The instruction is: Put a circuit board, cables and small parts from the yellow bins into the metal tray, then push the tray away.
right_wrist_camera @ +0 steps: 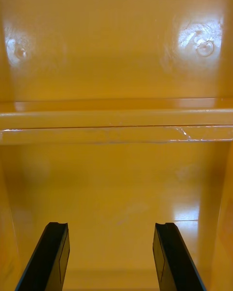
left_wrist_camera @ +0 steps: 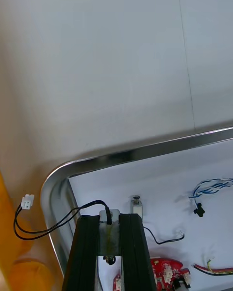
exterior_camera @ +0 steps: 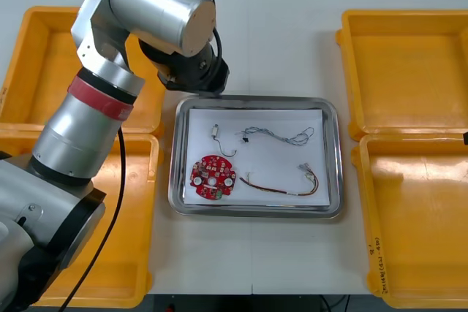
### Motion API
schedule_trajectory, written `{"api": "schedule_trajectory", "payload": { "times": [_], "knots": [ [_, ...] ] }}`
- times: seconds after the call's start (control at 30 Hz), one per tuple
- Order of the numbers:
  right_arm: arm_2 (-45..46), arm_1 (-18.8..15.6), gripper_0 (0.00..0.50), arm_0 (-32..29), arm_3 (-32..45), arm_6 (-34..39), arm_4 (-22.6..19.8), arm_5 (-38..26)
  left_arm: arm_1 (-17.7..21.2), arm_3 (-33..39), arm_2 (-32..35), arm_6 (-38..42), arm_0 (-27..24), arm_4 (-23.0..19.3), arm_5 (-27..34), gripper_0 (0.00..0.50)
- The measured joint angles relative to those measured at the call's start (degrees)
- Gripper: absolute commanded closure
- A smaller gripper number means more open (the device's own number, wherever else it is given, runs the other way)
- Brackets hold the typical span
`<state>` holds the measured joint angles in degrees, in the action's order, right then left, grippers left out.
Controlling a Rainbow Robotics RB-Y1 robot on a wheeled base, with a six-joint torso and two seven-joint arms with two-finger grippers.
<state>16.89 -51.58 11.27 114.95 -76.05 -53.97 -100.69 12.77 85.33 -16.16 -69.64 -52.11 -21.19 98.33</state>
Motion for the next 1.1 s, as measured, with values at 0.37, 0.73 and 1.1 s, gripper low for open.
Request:
{"api": "schedule_trajectory", "payload": {
  "times": [0.37,0.73,1.1],
  "knots": [
    [0.0,0.0,0.0,0.0,0.0,0.0,0.0,0.0,0.0,0.1,-4.6,0.6,5.2,0.0,-5.0,0.5],
    [0.0,0.0,0.0,0.0,0.0,0.0,0.0,0.0,0.0,0.1,-9.1,1.0,7.0,0.0,-6.5,0.498],
    [0.0,0.0,0.0,0.0,0.0,0.0,0.0,0.0,0.0,0.1,-10.3,4.5,7.4,-0.3,-7.6,0.024]
  ]
}}
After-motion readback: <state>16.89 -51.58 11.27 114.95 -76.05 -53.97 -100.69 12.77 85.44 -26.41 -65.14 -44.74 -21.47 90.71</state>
